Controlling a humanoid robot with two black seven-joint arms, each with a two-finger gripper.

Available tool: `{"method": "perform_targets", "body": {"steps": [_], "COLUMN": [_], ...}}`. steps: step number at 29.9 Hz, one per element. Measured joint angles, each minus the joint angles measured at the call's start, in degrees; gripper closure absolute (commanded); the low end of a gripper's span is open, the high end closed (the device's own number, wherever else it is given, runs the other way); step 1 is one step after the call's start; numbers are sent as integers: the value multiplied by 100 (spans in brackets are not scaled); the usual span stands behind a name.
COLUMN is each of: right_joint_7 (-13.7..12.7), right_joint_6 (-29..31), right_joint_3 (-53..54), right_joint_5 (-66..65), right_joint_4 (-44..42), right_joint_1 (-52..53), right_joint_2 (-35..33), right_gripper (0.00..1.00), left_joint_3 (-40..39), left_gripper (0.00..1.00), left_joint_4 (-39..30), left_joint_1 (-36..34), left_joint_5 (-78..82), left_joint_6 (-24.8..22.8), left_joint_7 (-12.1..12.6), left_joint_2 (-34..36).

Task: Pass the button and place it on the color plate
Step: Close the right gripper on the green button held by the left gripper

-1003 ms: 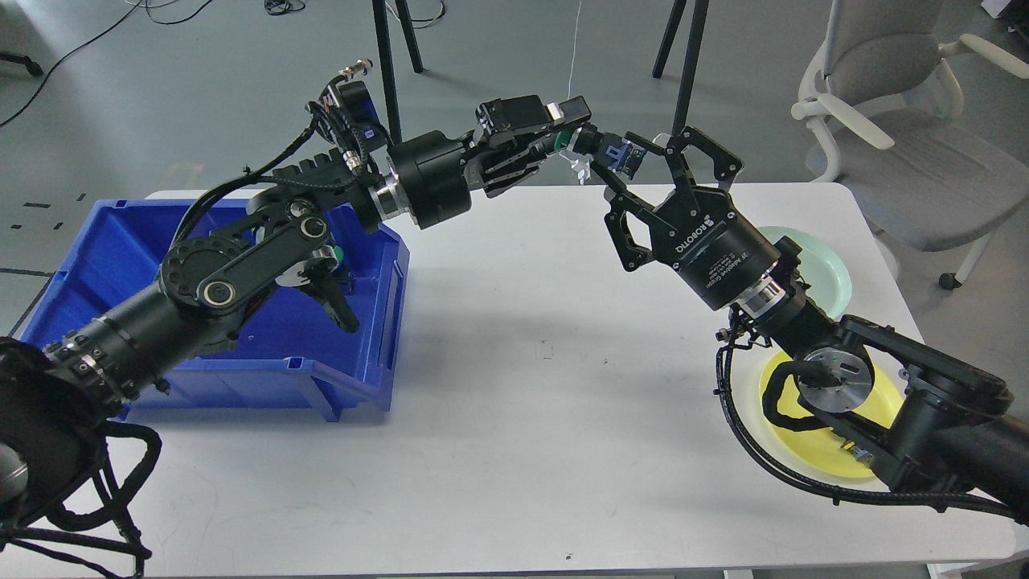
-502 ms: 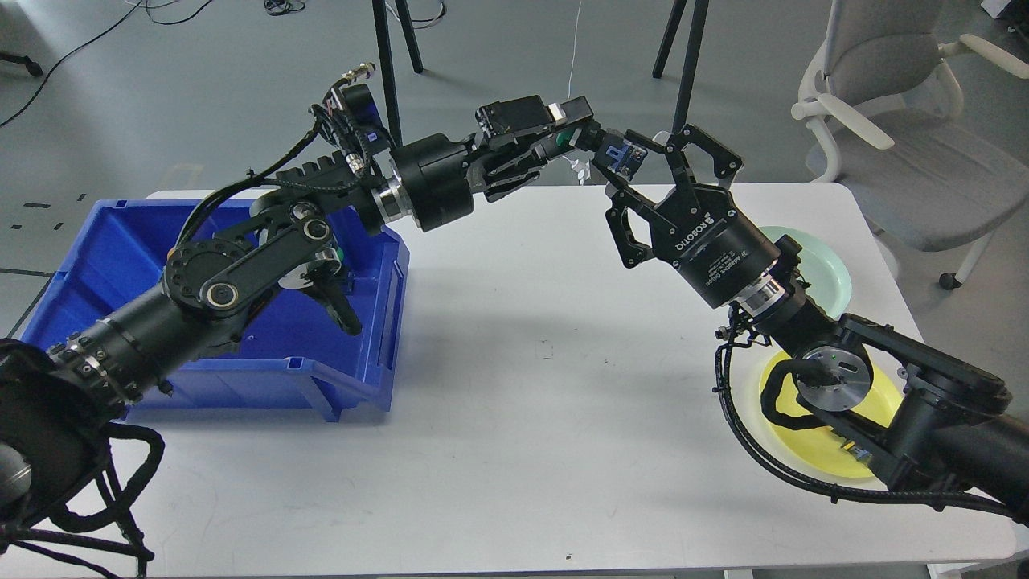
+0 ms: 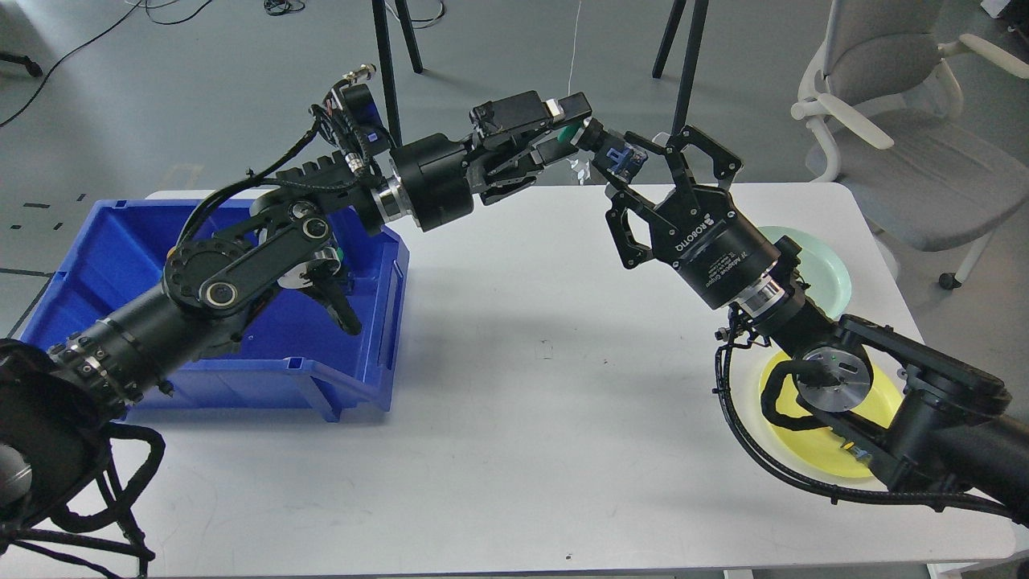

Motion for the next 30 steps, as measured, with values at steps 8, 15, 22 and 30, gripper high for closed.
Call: {"method": "perform_targets", "body": {"steps": [8,15,22,30], "right_joint_7": [0,0,0,0], "right_joint_6": [0,0,0,0], "right_joint_3": [0,4,15,107], "right_joint_5": [0,0,-10,7], "right_joint_4": [0,-16,-42,-39], "right_joint_1": [-15,-56,-111,-181], "right_joint_2": [-25,-75,-83,-312], "right_gripper": [83,83,83,83], "left_joint_3": [3,-58,-63,-54], "left_gripper": [29,29,29,29], "left_joint_4": [0,-1,-1,0], "left_joint_1": [0,67,77,78], "left_joint_5": [0,-11,-50,-94], "left_joint_6": [0,1,1,1], "left_joint_7": [0,0,0,0], "left_joint_2": [0,3,6,2]}}
